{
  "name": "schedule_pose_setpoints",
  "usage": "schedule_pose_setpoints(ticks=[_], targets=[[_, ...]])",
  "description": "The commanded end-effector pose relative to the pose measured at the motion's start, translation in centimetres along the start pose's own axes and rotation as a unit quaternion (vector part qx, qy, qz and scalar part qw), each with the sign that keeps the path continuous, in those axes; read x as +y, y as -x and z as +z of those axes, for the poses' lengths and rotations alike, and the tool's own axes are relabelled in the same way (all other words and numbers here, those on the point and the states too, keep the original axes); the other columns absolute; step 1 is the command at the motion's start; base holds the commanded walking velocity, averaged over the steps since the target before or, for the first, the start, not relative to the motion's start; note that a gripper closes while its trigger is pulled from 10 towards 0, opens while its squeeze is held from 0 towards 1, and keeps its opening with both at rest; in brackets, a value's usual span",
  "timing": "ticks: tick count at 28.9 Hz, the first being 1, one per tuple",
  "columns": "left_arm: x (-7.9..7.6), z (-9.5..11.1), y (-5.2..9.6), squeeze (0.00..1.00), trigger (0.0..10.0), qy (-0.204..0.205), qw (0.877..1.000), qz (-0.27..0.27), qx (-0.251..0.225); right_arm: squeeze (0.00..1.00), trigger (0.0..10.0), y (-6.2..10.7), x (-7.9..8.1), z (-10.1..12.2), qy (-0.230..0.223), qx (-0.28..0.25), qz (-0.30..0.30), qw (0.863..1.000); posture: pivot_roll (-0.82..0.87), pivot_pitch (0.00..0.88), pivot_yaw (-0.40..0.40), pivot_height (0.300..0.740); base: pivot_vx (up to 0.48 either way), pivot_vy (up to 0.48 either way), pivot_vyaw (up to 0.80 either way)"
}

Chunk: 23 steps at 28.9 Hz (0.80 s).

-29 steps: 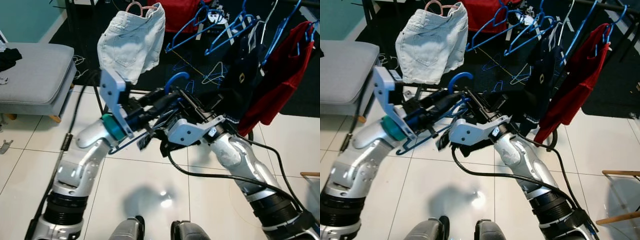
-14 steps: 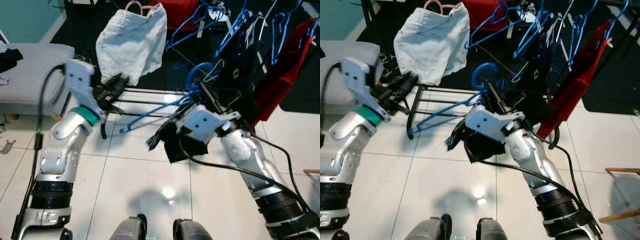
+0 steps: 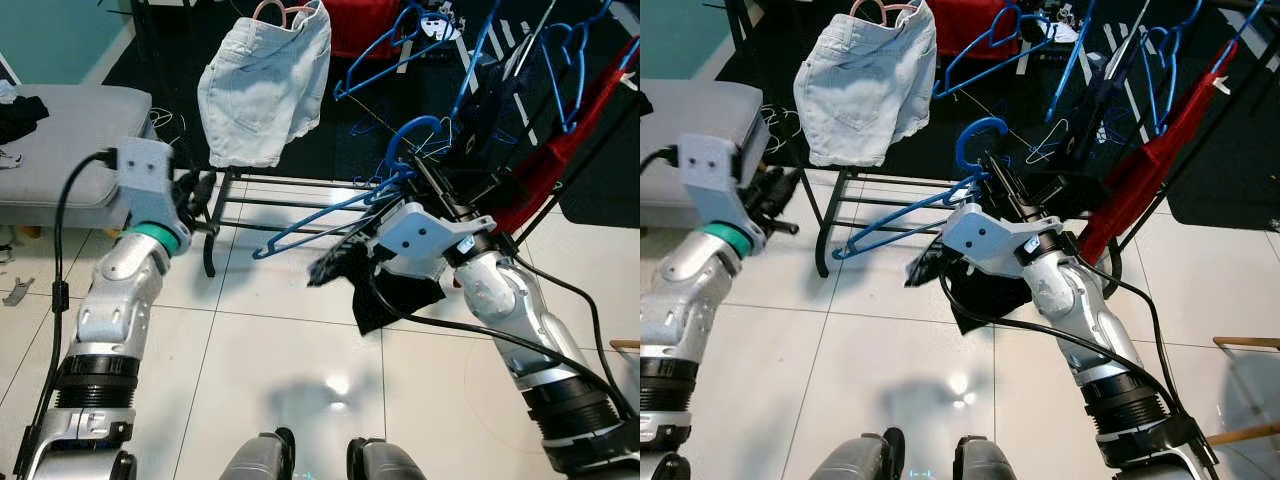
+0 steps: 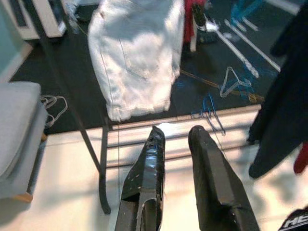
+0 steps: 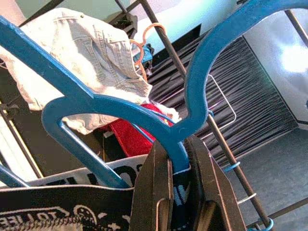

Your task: Hang hanger

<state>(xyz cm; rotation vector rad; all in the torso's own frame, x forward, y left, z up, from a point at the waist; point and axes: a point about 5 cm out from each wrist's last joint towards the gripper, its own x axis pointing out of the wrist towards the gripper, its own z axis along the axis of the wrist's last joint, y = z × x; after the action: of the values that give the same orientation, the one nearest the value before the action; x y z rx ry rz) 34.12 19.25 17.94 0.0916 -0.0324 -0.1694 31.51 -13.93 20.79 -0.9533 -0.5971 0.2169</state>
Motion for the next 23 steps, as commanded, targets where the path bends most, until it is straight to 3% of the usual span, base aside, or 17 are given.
schedule_pose_setpoints(ticks=[1, 2, 4, 5, 6, 8, 18, 19, 20, 21, 23], targets=[[0.1, -0.5, 0.2, 0.00, 10.0, -0.008, 1.000, 0.001, 0.009, 0.00, 10.0, 0.1, -0.2, -0.2, 0.001, 0.001, -0.002, 1.000, -0.09, 0.097, 0.078, 0.740, 0.000, 0.000, 0.00], [-0.6, -2.9, 0.5, 0.00, 10.0, -0.062, 0.997, -0.007, 0.044, 0.00, 10.0, 0.0, -0.4, -0.1, -0.002, -0.002, -0.004, 1.000, -0.09, 0.094, 0.080, 0.740, 0.000, 0.000, 0.00], [-0.6, -2.9, 0.5, 0.00, 10.0, -0.062, 0.997, -0.007, 0.044, 0.00, 10.0, 0.0, -0.4, -0.1, -0.002, -0.002, -0.004, 1.000, -0.09, 0.094, 0.080, 0.740, 0.000, 0.000, 0.00], [-2.4, -6.0, 1.4, 0.00, 10.0, -0.091, 0.992, -0.046, 0.076, 0.00, 10.0, -0.3, -0.7, 0.3, -0.009, -0.013, -0.010, 1.000, -0.09, 0.094, 0.080, 0.740, 0.000, 0.000, 0.00], [-2.4, -6.0, 1.4, 0.00, 10.0, -0.091, 0.992, -0.046, 0.076, 0.00, 10.0, -0.3, -0.7, 0.3, -0.009, -0.013, -0.010, 1.000, -0.09, 0.094, 0.080, 0.740, 0.000, 0.000, 0.00], [-5.3, -10.2, 3.4, 0.00, 10.0, -0.085, 0.987, -0.081, 0.110, 0.00, 10.0, -0.8, -1.3, 1.0, -0.022, -0.031, -0.026, 0.999, -0.10, 0.091, 0.072, 0.740, 0.000, 0.000, 0.00], [-6.2, -10.8, 4.3, 0.00, 10.0, -0.062, 0.988, -0.092, 0.103, 0.00, 10.0, -1.0, -0.9, 1.2, -0.046, -0.039, -0.027, 0.998, -0.10, 0.088, 0.069, 0.740, 0.000, 0.000, 0.00], [-6.5, -10.4, 4.5, 0.00, 10.0, -0.035, 0.990, -0.101, 0.092, 0.00, 10.0, -1.1, -0.2, 1.4, -0.059, -0.041, -0.022, 0.997, -0.09, 0.085, 0.067, 0.740, 0.000, 0.000, 0.00], [-6.5, -10.4, 4.5, 0.00, 10.0, -0.035, 0.990, -0.101, 0.092, 0.00, 10.0, -1.1, -0.2, 1.4, -0.059, -0.041, -0.022, 0.997, -0.09, 0.085, 0.067, 0.740, 0.000, 0.000, 0.00], [-7.1, -9.5, 4.4, 0.00, 10.0, 0.010, 0.992, -0.101, 0.071, 0.00, 10.0, -1.2, 0.3, 1.8, -0.077, -0.049, -0.015, 0.996, -0.09, 0.082, 0.066, 0.740, 0.000, 0.000, 0.00], [-7.7, -8.9, 4.3, 0.00, 10.0, 0.034, 0.992, -0.105, 0.053, 0.00, 10.0, -1.3, 0.4, 2.1, -0.088, -0.054, -0.011, 0.995, -0.09, 0.081, 0.064, 0.740, 0.000, 0.000, 0.00]])
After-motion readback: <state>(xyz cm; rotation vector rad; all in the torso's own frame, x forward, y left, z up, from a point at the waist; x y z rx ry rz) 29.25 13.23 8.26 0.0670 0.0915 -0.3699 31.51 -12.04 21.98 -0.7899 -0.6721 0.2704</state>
